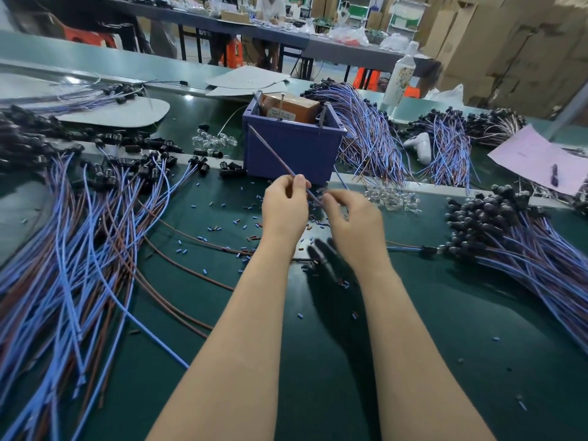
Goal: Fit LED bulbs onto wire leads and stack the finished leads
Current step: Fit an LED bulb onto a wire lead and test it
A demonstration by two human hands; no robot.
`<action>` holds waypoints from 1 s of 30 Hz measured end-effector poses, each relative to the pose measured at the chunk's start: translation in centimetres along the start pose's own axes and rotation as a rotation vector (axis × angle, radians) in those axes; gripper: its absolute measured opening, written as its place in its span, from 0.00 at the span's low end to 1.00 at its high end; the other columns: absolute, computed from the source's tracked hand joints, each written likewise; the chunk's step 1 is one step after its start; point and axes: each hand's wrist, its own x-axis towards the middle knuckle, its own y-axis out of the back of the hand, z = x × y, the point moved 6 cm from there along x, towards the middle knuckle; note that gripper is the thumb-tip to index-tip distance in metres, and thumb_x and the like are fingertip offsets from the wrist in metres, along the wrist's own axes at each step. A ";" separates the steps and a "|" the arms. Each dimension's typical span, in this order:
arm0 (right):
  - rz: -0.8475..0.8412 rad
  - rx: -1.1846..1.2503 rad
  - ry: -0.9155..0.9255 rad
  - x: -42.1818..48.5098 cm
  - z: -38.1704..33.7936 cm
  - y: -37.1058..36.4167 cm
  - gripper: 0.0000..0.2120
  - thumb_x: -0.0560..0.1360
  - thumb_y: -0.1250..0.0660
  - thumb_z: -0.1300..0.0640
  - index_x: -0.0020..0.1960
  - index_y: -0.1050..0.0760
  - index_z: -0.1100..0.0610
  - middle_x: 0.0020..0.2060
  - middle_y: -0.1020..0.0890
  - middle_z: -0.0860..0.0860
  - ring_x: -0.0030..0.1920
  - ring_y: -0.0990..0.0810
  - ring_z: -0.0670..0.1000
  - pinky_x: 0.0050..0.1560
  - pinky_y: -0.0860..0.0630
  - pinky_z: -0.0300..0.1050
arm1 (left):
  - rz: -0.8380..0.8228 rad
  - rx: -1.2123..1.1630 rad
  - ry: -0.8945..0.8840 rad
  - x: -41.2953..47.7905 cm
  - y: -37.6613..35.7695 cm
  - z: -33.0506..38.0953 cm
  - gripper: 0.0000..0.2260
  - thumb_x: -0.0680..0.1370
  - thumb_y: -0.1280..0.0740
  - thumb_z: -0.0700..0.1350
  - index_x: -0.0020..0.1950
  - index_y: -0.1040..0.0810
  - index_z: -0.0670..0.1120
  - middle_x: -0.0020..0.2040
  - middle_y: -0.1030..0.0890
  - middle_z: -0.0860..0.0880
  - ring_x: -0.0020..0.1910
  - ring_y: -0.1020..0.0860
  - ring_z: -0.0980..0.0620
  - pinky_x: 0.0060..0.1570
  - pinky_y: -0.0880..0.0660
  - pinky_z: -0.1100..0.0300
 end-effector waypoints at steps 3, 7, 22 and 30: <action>-0.098 0.048 -0.058 -0.1 0.6 -1.0 0.12 0.80 0.40 0.56 0.46 0.20 0.59 0.36 0.18 0.50 0.39 0.22 0.49 0.42 0.30 0.39 | -0.009 -0.012 -0.023 -0.2 -0.1 0.0 0.13 0.81 0.41 0.45 0.38 0.26 0.51 0.33 0.25 0.53 0.31 0.27 0.58 0.39 0.28 0.63; -0.143 0.171 -0.088 0.0 0.8 -1.3 0.09 0.79 0.39 0.57 0.44 0.21 0.55 0.30 0.21 0.44 0.33 0.24 0.41 0.42 0.27 0.36 | -0.032 -0.067 0.005 -0.3 -0.3 -0.2 0.08 0.80 0.37 0.44 0.43 0.22 0.47 0.33 0.25 0.53 0.32 0.26 0.59 0.40 0.25 0.61; 0.026 0.536 -0.293 0.1 2.2 -1.1 0.10 0.78 0.37 0.64 0.39 0.26 0.56 0.38 0.18 0.59 0.37 0.18 0.53 0.44 0.19 0.46 | -0.204 -0.062 0.016 -1.0 -1.8 -0.3 0.05 0.79 0.35 0.42 0.44 0.21 0.46 0.41 0.19 0.46 0.42 0.20 0.49 0.49 0.21 0.51; 0.140 0.601 -0.302 0.1 2.2 -1.0 0.10 0.78 0.37 0.63 0.39 0.26 0.55 0.39 0.17 0.58 0.44 0.17 0.59 0.52 0.20 0.55 | -0.111 -0.031 -0.059 -0.8 -1.2 0.2 0.07 0.79 0.38 0.39 0.42 0.23 0.44 0.37 0.20 0.51 0.37 0.23 0.56 0.42 0.25 0.63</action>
